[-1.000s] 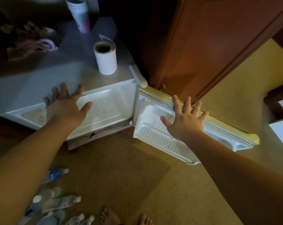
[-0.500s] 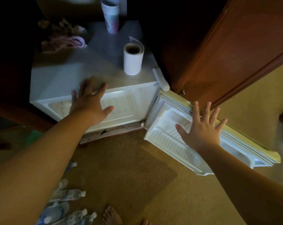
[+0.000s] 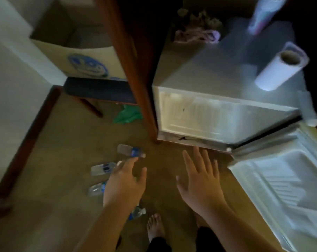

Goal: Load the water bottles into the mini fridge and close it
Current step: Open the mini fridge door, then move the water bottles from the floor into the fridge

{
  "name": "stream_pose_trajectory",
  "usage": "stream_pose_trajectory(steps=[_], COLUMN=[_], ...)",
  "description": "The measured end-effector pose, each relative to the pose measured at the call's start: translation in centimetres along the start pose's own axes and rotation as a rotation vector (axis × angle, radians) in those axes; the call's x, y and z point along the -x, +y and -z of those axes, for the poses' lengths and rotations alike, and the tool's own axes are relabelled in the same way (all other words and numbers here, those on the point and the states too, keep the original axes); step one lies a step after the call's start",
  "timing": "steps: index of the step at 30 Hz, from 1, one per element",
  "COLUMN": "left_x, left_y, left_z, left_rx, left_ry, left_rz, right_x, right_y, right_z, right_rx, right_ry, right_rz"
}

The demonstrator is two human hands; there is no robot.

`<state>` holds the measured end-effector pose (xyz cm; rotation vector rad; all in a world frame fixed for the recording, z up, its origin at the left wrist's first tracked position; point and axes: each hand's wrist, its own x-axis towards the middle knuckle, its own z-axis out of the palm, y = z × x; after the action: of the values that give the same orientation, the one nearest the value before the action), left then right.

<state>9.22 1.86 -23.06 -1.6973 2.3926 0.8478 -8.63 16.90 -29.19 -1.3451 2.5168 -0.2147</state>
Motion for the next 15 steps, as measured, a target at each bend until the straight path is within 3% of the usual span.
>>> stream_pose_trajectory(steps=[7, 15], left_x=[4.4, 9.1], left_y=[-6.7, -10.3], left_z=[0.2, -5.9], left_rx=[0.127, 0.294], left_ry=[0.085, 0.244], left_rz=[0.310, 0.546], right_x=[-1.8, -1.7], right_y=[-7.1, -9.9], right_z=[-3.4, -8.2], right_rx=[-0.017, -0.009], right_ry=[-0.311, -0.466], right_rz=[0.282, 0.505])
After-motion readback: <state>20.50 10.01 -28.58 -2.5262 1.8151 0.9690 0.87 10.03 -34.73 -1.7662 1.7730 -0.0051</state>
